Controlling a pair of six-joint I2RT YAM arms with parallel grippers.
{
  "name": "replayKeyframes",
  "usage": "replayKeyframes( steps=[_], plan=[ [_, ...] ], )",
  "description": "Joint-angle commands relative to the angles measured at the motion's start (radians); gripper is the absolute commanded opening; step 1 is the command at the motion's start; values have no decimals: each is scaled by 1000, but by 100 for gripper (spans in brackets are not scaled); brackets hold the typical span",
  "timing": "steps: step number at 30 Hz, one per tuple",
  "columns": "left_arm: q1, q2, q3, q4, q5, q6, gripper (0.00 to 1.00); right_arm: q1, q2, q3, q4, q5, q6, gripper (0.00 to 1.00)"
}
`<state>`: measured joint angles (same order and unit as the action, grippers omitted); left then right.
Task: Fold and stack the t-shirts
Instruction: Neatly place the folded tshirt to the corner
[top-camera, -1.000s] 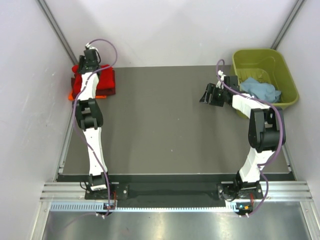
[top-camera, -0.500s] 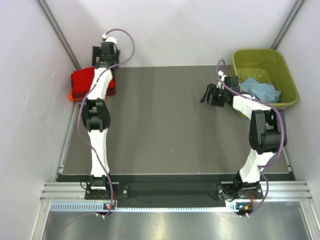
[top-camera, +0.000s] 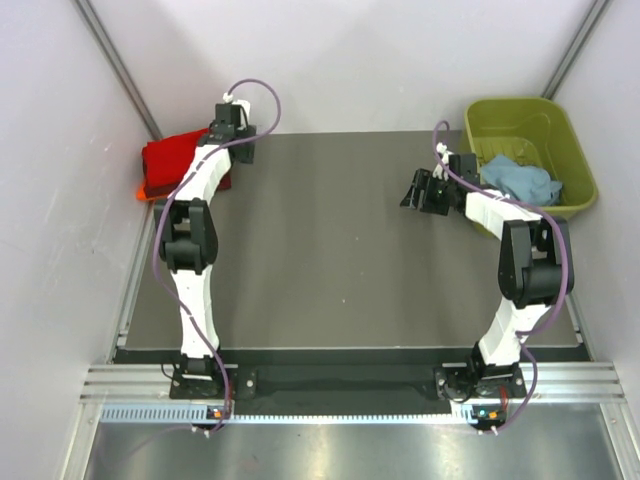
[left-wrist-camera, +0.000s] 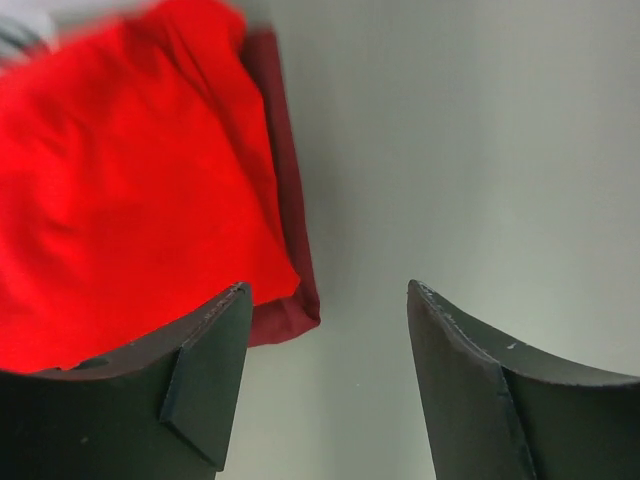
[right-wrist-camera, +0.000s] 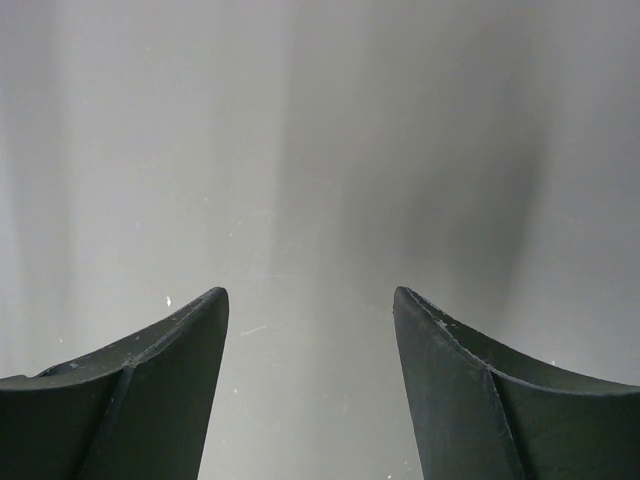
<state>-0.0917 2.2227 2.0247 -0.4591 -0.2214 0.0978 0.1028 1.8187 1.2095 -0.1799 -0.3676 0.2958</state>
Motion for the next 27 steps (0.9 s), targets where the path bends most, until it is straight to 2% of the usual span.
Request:
replayKeyframes(
  steps=[1, 8, 13, 22, 27],
  plan=[
    [14, 54, 55, -67, 59, -7, 68, 3, -52, -14, 39, -8, -17, 68],
    [12, 137, 115, -75, 175, -20, 66, -2, -48, -15, 42, -10, -14, 68],
    [4, 170, 141, -70, 195, -35, 65, -2, -41, -7, 43, -8, -12, 67],
    [29, 224, 97, -12, 56, -52, 65, 1, -35, -5, 40, -1, -15, 68],
    [61, 227, 74, 0, 33, -33, 64, 5, -36, -13, 40, 1, -18, 68]
  ],
)
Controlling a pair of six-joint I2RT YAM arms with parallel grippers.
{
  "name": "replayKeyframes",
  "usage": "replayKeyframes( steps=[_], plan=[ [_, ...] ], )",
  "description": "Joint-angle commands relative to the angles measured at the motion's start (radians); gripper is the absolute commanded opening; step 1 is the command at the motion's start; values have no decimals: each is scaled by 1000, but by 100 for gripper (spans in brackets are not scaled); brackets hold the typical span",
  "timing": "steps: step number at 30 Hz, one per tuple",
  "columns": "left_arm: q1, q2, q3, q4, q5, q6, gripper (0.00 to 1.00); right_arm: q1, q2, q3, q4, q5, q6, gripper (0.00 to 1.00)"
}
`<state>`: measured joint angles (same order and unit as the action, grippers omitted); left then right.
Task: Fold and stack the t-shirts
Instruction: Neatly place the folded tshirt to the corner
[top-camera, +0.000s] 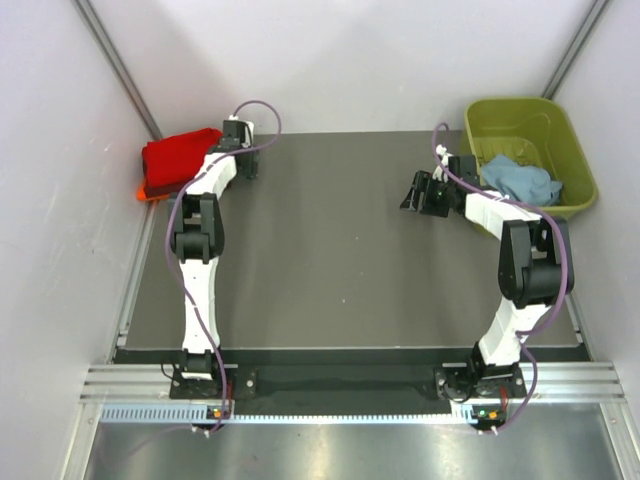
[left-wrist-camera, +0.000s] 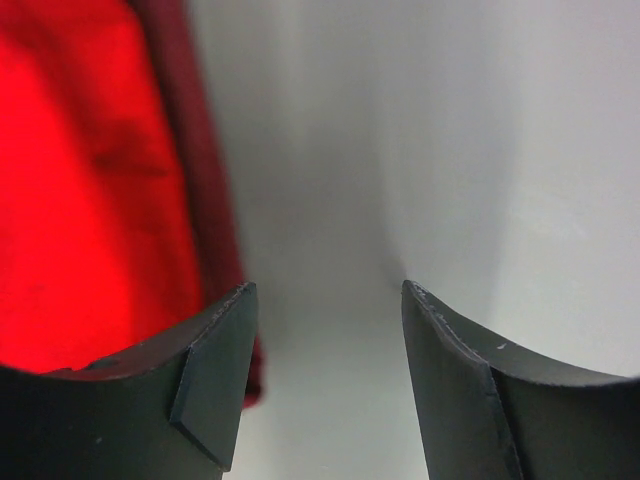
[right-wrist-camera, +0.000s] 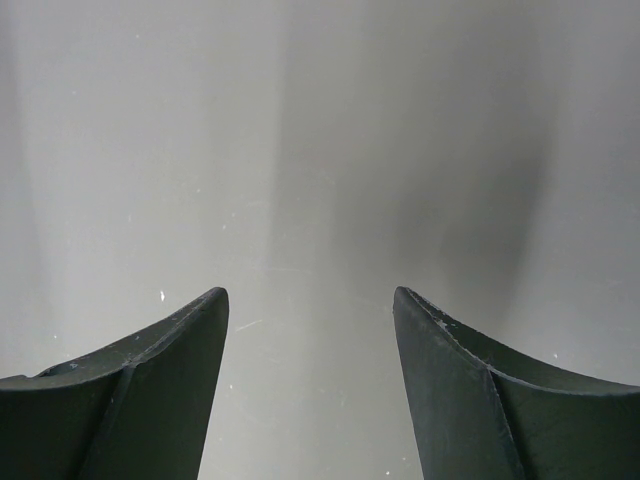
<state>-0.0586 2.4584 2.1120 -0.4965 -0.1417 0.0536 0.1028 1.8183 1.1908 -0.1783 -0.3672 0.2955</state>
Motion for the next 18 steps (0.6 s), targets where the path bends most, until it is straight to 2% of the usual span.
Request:
replayKeyframes(
  steps=[1, 11, 16, 18],
  plan=[
    [32, -13, -18, 38, -53, 11, 64, 6, -37, 6, 39, -1, -18, 68],
    [100, -171, -167, 36, -104, -29, 64, 11, -30, 10, 45, -1, -16, 68],
    [111, -211, -198, 23, -65, -26, 64, 17, -13, 21, 51, -6, -10, 68],
    [109, -213, -185, 7, -11, -28, 64, 23, -8, 29, 53, -9, -7, 68]
  ],
)
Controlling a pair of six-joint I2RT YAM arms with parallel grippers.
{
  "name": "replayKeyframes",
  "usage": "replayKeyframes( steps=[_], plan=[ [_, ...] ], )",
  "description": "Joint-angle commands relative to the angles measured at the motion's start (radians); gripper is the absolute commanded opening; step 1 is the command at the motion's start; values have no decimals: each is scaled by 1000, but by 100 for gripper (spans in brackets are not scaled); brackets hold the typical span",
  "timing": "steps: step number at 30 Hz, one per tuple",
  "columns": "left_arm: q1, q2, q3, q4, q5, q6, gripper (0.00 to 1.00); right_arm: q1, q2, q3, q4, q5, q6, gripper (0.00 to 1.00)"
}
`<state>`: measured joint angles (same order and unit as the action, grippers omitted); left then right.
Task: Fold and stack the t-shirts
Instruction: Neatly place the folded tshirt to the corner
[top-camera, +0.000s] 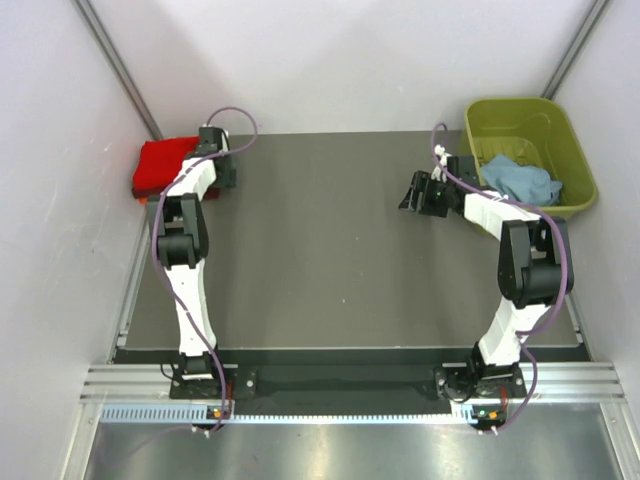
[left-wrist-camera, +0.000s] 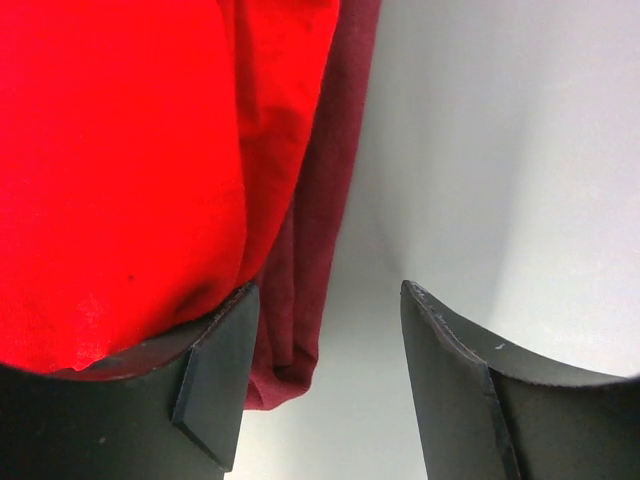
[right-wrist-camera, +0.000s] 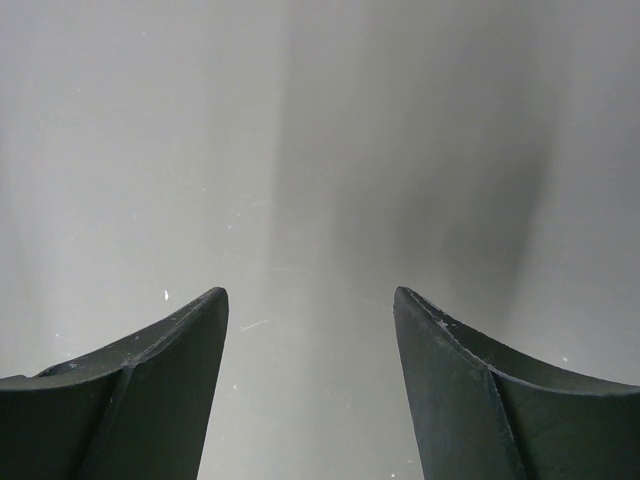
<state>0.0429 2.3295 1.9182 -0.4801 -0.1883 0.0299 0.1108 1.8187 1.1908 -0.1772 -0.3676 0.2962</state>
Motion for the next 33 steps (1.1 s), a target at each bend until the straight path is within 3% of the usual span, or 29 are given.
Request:
replayKeyframes(
  steps=[1, 6, 7, 12, 14, 18, 21, 26, 33],
  plan=[
    [3, -79, 18, -18, 56, -1, 64, 16, -4, 33, 53, -8, -6, 68],
    [-69, -76, 48, -60, 176, 50, 70, 24, -8, 62, 42, 8, -6, 68],
    [-78, -94, 44, -71, 253, 32, 72, 24, -15, 81, 35, 19, -11, 68],
    [-192, -186, 13, -84, 432, -28, 83, 24, -81, 176, -19, 166, -86, 74],
    [-253, -228, 45, -77, 417, -56, 87, 24, -114, 231, -18, 258, -144, 87],
    [-310, -262, 146, -39, 333, -91, 99, 24, -157, 277, -5, 363, -233, 100],
    [-313, -277, 203, 9, 273, -157, 99, 26, -191, 290, -7, 482, -262, 100],
    [-310, -283, 226, 12, 225, -147, 99, 32, -214, 322, -86, 666, -322, 100],
    [-308, -303, 211, 18, 199, -153, 99, 30, -347, 279, -108, 631, -322, 100]
  ],
)
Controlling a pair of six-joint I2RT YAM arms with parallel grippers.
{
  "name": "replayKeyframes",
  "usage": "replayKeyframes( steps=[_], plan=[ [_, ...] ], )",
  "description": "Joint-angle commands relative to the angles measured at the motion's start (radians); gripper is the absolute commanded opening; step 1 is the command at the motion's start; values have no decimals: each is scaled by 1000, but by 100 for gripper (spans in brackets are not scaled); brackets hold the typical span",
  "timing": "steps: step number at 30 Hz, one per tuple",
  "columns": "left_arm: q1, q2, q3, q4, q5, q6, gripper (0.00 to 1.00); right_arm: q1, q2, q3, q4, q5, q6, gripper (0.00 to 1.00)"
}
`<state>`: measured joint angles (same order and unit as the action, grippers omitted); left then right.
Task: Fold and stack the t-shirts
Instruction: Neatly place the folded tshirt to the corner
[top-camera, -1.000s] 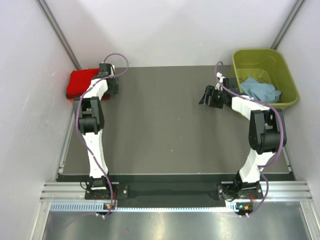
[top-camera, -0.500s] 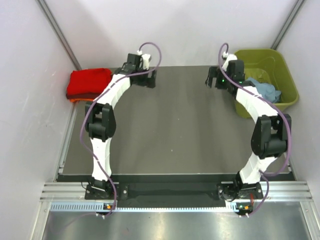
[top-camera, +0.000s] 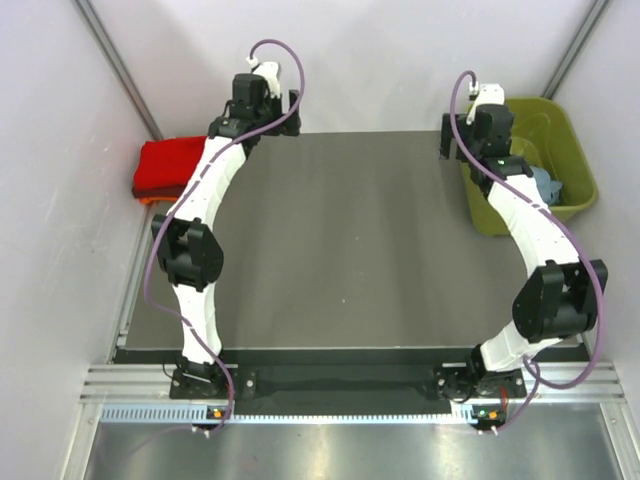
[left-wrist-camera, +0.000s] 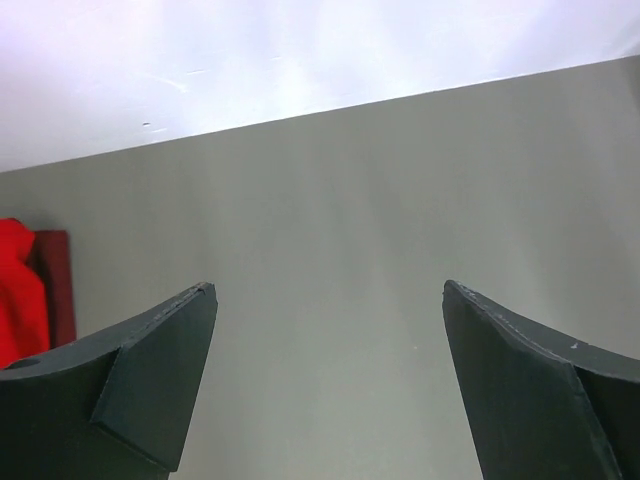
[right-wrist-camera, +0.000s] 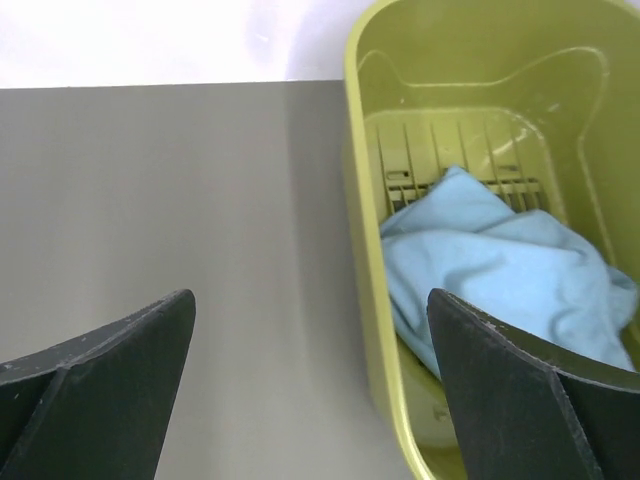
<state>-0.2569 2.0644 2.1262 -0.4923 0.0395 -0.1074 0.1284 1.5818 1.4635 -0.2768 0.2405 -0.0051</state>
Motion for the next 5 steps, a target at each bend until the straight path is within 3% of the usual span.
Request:
replayKeyframes(
  steps=[1, 5],
  plan=[
    [-8, -44, -2, 34, -30, -14, 99, 13, -120, 0, -12, 20, -24, 100],
    [-8, -58, -9, 35, -30, -6, 99, 14, -144, -21, -25, 26, -15, 100]
  ],
)
